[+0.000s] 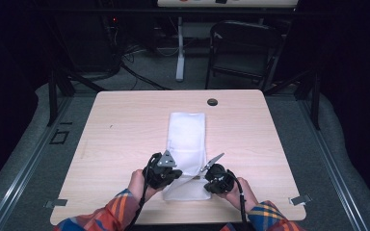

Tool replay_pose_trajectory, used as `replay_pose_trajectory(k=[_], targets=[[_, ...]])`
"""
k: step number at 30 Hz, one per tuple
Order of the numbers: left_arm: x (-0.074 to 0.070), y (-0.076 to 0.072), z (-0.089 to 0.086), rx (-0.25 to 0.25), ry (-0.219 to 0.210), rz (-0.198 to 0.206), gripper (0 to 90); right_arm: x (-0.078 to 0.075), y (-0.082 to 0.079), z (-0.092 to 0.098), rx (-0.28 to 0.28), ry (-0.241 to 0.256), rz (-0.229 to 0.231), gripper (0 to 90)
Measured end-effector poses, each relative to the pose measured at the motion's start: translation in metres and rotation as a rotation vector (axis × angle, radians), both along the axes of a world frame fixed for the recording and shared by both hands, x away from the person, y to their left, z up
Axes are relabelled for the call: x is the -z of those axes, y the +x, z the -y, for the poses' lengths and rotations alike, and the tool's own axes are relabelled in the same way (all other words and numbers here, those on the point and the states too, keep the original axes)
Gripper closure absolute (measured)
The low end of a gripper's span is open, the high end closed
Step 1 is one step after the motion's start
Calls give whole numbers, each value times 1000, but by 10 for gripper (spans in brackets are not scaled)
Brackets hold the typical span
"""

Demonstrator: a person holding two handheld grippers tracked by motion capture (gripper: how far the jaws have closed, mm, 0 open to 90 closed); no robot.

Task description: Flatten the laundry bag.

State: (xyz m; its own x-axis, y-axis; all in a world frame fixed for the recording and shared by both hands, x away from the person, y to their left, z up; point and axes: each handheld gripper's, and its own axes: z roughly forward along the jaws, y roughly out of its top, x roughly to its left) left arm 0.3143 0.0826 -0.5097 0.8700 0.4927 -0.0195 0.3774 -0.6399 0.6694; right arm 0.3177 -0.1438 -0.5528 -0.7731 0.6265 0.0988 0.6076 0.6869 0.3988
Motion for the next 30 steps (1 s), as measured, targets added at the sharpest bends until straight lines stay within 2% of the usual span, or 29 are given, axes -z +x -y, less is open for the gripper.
replay_pose_trajectory(k=[12, 15, 21, 22, 23, 25, 29, 30], targets=[[-1, 3, -17, -44, 33, 18, 900, -1, 2, 7, 53, -29, -7, 900], [-1, 4, -21, -51, 48, 15, 900, -1, 3, 9, 67, -24, -10, 900], [2, 6, -28, -69, 63, 1, 900, -2, 3, 11, 84, -45, -8, 900], [2, 6, -29, -74, 69, 8, 900, -1, 3, 12, 92, -35, -5, 900], [2, 6, -31, -69, 81, -2, 900, -3, 4, 13, 90, -54, -11, 900], [3, 6, -31, -75, 82, -1, 900, -2, 3, 14, 96, -46, -12, 900], [6, 5, -35, -79, 108, -11, 900, -2, 3, 17, 128, -47, -8, 900], [6, 5, -37, -77, 117, -14, 900, -3, 3, 18, 126, -63, -13, 900]])
